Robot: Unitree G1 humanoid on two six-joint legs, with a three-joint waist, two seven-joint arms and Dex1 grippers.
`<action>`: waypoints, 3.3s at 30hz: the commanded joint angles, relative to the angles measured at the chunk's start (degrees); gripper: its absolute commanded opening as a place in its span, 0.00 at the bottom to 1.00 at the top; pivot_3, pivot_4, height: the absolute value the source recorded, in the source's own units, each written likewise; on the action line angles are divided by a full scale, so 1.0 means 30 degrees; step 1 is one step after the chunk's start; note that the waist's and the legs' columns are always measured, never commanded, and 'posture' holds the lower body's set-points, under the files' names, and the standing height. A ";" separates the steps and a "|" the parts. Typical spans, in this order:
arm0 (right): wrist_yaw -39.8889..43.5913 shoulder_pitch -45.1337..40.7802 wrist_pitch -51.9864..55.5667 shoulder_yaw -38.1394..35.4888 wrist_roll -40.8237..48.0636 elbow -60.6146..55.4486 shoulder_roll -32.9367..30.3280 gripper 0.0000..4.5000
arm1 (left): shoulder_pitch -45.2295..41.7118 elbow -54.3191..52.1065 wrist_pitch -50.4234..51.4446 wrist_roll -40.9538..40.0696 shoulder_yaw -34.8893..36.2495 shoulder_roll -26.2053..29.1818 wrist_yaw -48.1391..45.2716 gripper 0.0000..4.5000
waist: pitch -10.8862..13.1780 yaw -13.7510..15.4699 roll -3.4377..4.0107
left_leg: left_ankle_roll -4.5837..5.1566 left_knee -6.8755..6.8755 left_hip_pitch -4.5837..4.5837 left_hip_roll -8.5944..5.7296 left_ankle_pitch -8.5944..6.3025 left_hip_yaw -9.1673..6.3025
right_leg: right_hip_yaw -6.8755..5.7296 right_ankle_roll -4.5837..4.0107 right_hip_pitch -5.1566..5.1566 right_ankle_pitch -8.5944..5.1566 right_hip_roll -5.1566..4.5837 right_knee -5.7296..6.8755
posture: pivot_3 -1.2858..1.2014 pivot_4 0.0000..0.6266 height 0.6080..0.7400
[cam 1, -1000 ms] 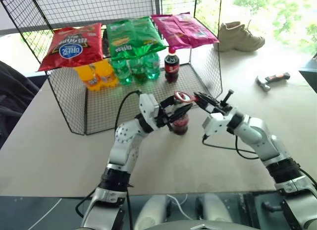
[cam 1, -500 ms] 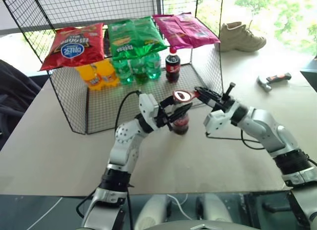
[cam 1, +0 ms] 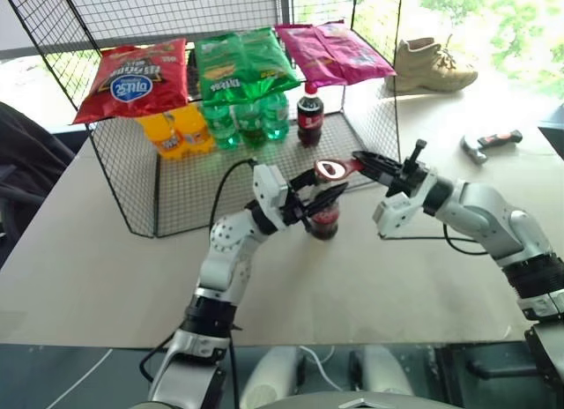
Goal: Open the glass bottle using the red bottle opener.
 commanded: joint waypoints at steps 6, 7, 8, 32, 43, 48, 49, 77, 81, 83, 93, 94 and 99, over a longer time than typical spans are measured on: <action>-0.0832 -0.1513 0.0039 -0.1650 -0.0028 -0.0178 -0.1017 0.00 | 0.0562 0.1257 0.0588 0.0723 -0.0751 0.0127 -0.0364 0.34 | 0.0012 0.0023 -0.0002 | -0.0001 0.0000 -0.0025 -0.0006 0.0001 -0.0024 | -0.0023 0.0000 -0.0007 0.0000 -0.0007 -0.0012 | 0.52 0.24 1.00; -0.0869 -0.1592 0.0006 -0.1693 -0.0075 -0.0213 -0.1059 0.00 | 0.0565 0.1267 0.0591 0.0723 -0.0754 0.0120 -0.0378 0.34 | 0.0015 0.0024 -0.0003 | -0.0001 0.0001 -0.0027 -0.0008 0.0001 -0.0025 | -0.0024 0.0000 -0.0008 0.0000 -0.0008 -0.0012 | 0.52 0.24 1.00; -0.0918 -0.1644 -0.0020 -0.1737 -0.0136 -0.0272 -0.1093 0.00 | 0.0579 0.1271 0.0590 0.0723 -0.0757 0.0122 -0.0394 0.34 | 0.0019 0.0026 -0.0004 | -0.0001 0.0001 -0.0029 -0.0009 0.0001 -0.0026 | -0.0024 0.0000 -0.0010 0.0000 -0.0009 -0.0012 | 0.52 0.24 1.00; -0.3894 -0.2112 0.0206 -0.2772 -0.1870 -0.0752 -0.1947 0.00 | 0.0700 0.1374 0.0739 0.0770 -0.0900 0.0027 -0.0575 0.34 | -0.0036 -0.0080 -0.0017 | -0.0010 0.0030 -0.0206 0.0001 0.0008 -0.0031 | -0.0024 -0.0005 -0.0185 0.0007 0.0005 -0.0005 | 0.52 0.24 1.00; -0.4160 -0.1984 0.0173 -0.2883 -0.1495 -0.0756 -0.1698 0.00 | 0.0769 0.1315 0.0749 0.0759 -0.0737 0.0159 -0.0586 0.34 | -0.0036 -0.0059 -0.0016 | -0.0009 0.0036 -0.0207 -0.0001 0.0008 -0.0018 | -0.0016 -0.0003 -0.0187 0.0008 0.0006 -0.0004 | 0.52 0.24 1.00; -0.3997 -0.1439 0.0509 -0.3074 -0.0397 -0.0534 -0.1146 0.00 | 0.0790 0.0781 0.0846 0.0356 -0.0538 0.0141 -0.0585 0.34 | -0.0036 -0.0065 -0.0017 | -0.0009 0.0037 -0.0207 0.0000 0.0008 -0.0018 | -0.0013 -0.0003 -0.0187 0.0009 0.0006 -0.0004 | 0.52 0.24 1.00; -0.3913 -0.1283 0.0647 -0.3120 -0.0038 -0.0435 -0.0971 0.00 | 0.0737 0.0701 0.0900 0.0281 -0.0476 0.0141 -0.0554 0.34 | -0.0036 -0.0077 -0.0017 | -0.0009 0.0034 -0.0207 0.0000 0.0008 -0.0018 | -0.0011 -0.0003 -0.0189 0.0009 0.0006 -0.0004 | 0.52 0.24 1.00; -0.2548 0.1495 0.2988 -0.3351 0.3161 -0.0369 0.0935 0.00 | 0.0896 -0.0367 0.1534 -0.0010 -0.0059 0.0553 -0.0440 0.99 | -0.0009 -0.0094 -0.0012 | -0.0010 0.0039 -0.0332 -0.0005 0.0010 0.0068 | 0.0077 -0.0003 -0.0407 0.0012 0.0004 0.0121 | 0.52 0.24 1.00; -0.2405 0.1939 0.3093 -0.3374 0.3570 -0.0443 0.1064 0.00 | 0.1143 -0.0593 0.1456 0.0099 -0.0088 0.0848 -0.0683 0.99 | -0.0010 -0.0096 -0.0012 | -0.0010 0.0047 -0.0328 -0.0004 0.0010 0.0085 | 0.0091 -0.0003 -0.0413 0.0012 0.0007 0.0150 | 0.52 0.24 1.00; -0.2011 0.2735 0.3324 -0.3366 0.4515 -0.0804 0.1451 0.00 | 0.1445 -0.0842 0.1186 0.0401 -0.0122 0.1289 -0.0894 0.99 | -0.0011 -0.0106 -0.0015 | -0.0010 0.0048 -0.0329 -0.0001 0.0010 0.0095 | 0.0102 -0.0003 -0.0420 0.0012 0.0007 0.0159 | 0.52 0.24 1.00; -0.0186 0.6917 0.5631 -0.3247 0.7671 -0.2841 0.3733 0.00 | 0.3012 -0.1674 0.0967 0.0887 0.0021 0.2659 -0.1130 0.99 | -0.0012 -0.0103 -0.0015 | -0.0008 0.0067 -0.0310 0.0011 0.0009 0.0137 | 0.0152 -0.0005 -0.0435 0.0011 0.0002 0.0223 | 0.52 0.24 1.00; 0.0009 0.7371 0.6034 -0.3218 0.8106 -0.3138 0.4048 0.00 | 0.3228 -0.1732 0.0892 0.1038 -0.0058 0.2840 -0.1225 0.99 | -0.0012 -0.0107 -0.0014 | -0.0007 0.0067 -0.0306 0.0014 0.0008 0.0138 | 0.0157 -0.0005 -0.0434 0.0010 -0.0001 0.0225 | 0.52 0.24 1.00; 0.2295 1.0068 0.9228 -0.3077 1.1631 -0.4954 0.5242 0.00 | 0.4703 -0.2751 0.1194 0.0824 0.0373 0.3570 -0.0960 0.99 | -0.0012 -0.0105 -0.0012 | -0.0003 0.0069 -0.0293 0.0020 0.0005 0.0160 | 0.0191 -0.0006 -0.0435 0.0010 -0.0023 0.0239 | 0.52 0.24 1.00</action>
